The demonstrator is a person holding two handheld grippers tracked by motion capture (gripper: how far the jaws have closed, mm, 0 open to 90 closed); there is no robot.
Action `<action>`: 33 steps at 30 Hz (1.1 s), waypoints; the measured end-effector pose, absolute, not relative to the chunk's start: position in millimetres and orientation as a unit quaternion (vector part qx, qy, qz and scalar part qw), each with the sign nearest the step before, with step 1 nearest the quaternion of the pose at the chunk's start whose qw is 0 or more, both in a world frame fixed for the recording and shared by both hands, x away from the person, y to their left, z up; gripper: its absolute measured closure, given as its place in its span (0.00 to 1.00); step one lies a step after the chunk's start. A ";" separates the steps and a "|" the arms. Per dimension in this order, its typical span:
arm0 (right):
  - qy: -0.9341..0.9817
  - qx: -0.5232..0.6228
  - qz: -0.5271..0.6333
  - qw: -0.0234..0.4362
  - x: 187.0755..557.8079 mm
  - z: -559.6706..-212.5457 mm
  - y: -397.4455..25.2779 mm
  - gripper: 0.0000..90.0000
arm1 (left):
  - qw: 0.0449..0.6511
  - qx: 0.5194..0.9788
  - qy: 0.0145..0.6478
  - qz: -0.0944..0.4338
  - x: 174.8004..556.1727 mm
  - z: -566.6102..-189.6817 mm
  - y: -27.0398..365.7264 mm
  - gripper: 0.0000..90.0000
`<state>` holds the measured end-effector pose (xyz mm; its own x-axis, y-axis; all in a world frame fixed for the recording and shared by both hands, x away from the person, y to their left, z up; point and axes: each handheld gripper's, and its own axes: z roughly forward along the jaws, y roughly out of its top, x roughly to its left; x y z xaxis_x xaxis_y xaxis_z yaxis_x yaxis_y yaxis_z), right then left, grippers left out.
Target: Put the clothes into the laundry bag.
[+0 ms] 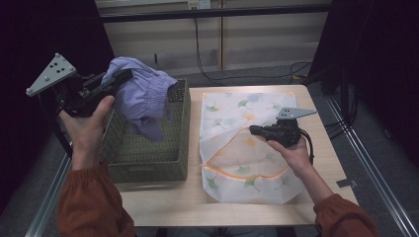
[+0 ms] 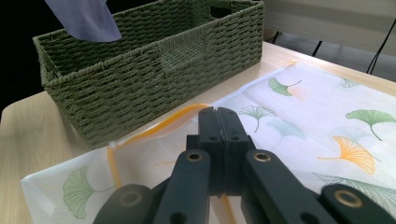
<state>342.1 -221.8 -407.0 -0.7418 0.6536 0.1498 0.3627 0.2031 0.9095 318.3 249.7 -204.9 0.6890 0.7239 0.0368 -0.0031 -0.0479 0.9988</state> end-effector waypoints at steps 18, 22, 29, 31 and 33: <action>0.765 0.334 0.534 0.135 342.3 -408.1 -221.4 1.00 | 0.658 0.660 0.221 0.285 299.0 -182.5 218.6 0.91; 0.763 0.332 0.537 0.137 341.7 -407.4 -221.5 1.00 | 0.660 0.667 0.210 0.275 297.8 -182.5 209.1 0.91; 0.763 0.334 0.537 0.137 342.4 -408.2 -222.3 1.00 | 0.660 0.676 0.195 0.263 296.5 -183.3 191.4 0.91; 0.762 0.334 0.537 0.136 342.5 -408.2 -222.4 1.00 | 0.662 0.677 0.191 0.259 296.4 -183.0 187.4 0.91; 0.763 0.334 0.537 0.136 342.5 -408.3 -222.4 1.00 | 0.662 0.679 0.186 0.258 295.8 -182.5 184.3 0.91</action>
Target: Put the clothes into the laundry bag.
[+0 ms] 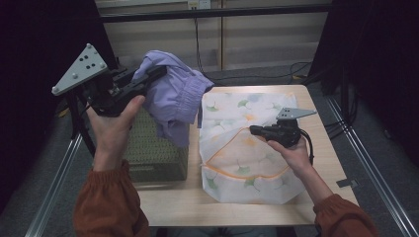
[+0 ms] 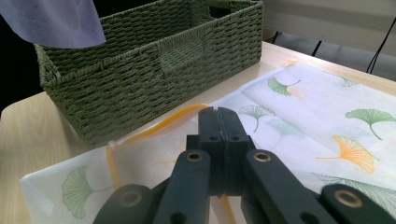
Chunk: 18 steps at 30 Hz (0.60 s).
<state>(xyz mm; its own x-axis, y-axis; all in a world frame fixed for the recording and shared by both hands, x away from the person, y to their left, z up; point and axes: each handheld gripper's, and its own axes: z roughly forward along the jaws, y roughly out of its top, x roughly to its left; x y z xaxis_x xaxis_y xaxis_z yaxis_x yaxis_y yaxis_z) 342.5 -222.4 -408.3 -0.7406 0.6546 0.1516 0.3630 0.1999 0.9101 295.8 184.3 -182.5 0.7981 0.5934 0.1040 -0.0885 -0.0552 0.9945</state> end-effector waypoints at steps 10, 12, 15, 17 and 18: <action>0.763 0.332 0.537 0.137 342.7 -408.6 -222.1 1.00 | 0.662 0.691 0.160 0.243 294.4 -176.0 167.8 0.91; 0.764 0.332 0.536 0.137 342.7 -408.7 -222.2 1.00 | 0.663 0.691 0.158 0.242 293.5 -173.4 163.9 0.91; 0.763 0.332 0.537 0.137 342.9 -408.6 -222.1 1.00 | 0.665 0.692 0.152 0.237 292.1 -169.7 159.4 0.91; 0.763 0.332 0.537 0.137 343.0 -408.5 -222.2 1.00 | 0.666 0.692 0.149 0.235 291.1 -168.5 155.7 0.91; 0.763 0.332 0.538 0.136 343.1 -408.6 -222.3 1.00 | 0.665 0.694 0.149 0.234 290.1 -167.8 153.9 0.91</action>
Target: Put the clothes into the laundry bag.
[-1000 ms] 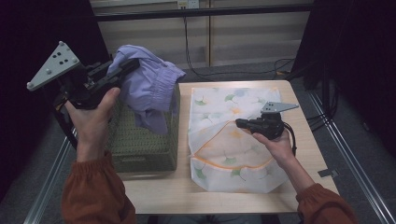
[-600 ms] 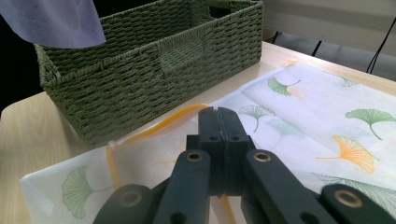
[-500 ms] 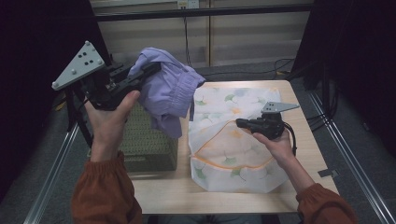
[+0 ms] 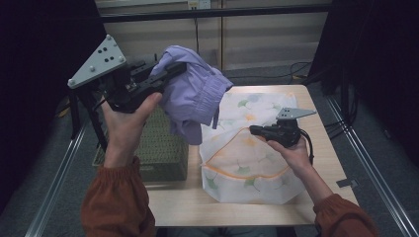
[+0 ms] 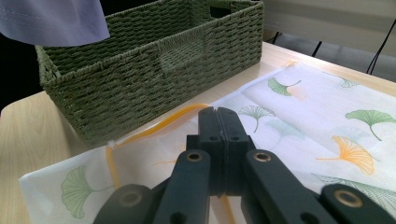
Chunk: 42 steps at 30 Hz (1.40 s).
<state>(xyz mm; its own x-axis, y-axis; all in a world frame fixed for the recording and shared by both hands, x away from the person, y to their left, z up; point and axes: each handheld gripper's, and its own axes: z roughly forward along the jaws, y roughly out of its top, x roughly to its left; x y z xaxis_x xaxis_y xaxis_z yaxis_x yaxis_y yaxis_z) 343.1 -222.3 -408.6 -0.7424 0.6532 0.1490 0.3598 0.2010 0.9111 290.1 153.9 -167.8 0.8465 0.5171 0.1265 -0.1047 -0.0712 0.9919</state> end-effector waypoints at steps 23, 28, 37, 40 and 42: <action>0.763 0.329 0.539 0.139 342.9 -407.8 -220.2 1.00 | 0.658 0.721 0.117 0.183 280.1 -193.0 105.3 0.91; 0.764 0.327 0.539 0.137 343.5 -408.1 -220.8 1.00 | 0.659 0.724 0.114 0.170 282.0 -201.3 95.3 0.91; 0.764 0.327 0.539 0.136 343.7 -408.3 -221.0 1.00 | 0.660 0.730 0.105 0.141 283.9 -211.5 78.9 0.91; 0.764 0.329 0.539 0.136 343.7 -408.5 -221.1 1.00 | 0.660 0.732 0.093 0.145 282.2 -216.1 74.4 0.91; 0.764 0.328 0.539 0.135 343.5 -408.7 -221.1 1.00 | 0.656 0.735 0.091 0.144 281.6 -222.1 71.2 0.91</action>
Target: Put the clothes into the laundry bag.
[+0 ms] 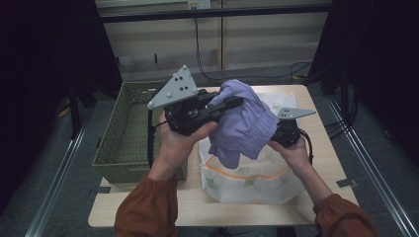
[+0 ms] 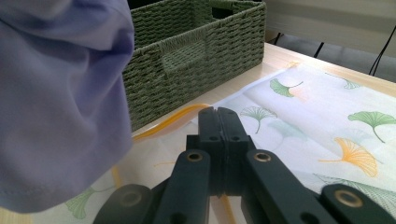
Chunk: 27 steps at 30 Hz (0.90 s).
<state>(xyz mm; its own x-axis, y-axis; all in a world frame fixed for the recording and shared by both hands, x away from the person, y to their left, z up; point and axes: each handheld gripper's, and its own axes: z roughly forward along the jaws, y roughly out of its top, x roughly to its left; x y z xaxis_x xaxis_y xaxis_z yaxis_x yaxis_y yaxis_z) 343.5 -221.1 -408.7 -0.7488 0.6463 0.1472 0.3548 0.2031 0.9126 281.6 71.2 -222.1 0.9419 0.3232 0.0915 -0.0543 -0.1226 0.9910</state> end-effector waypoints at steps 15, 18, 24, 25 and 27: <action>0.763 0.331 0.538 0.137 343.8 -409.5 -222.0 1.00 | 0.648 0.750 0.086 0.099 275.0 -248.6 47.2 0.91; 0.762 0.332 0.539 0.137 343.9 -409.3 -222.7 1.00 | 0.640 0.757 0.086 0.094 276.5 -257.6 42.8 0.91; 0.763 0.333 0.537 0.135 344.4 -410.8 -222.4 1.00 | 0.624 0.772 0.090 0.082 285.8 -278.1 39.4 0.91; 0.763 0.333 0.537 0.136 344.4 -411.0 -222.3 1.00 | 0.625 0.771 0.094 0.082 286.9 -281.4 40.0 0.91; 0.763 0.333 0.537 0.136 344.5 -411.1 -222.3 1.00 | 0.624 0.771 0.101 0.080 289.2 -288.0 42.5 0.91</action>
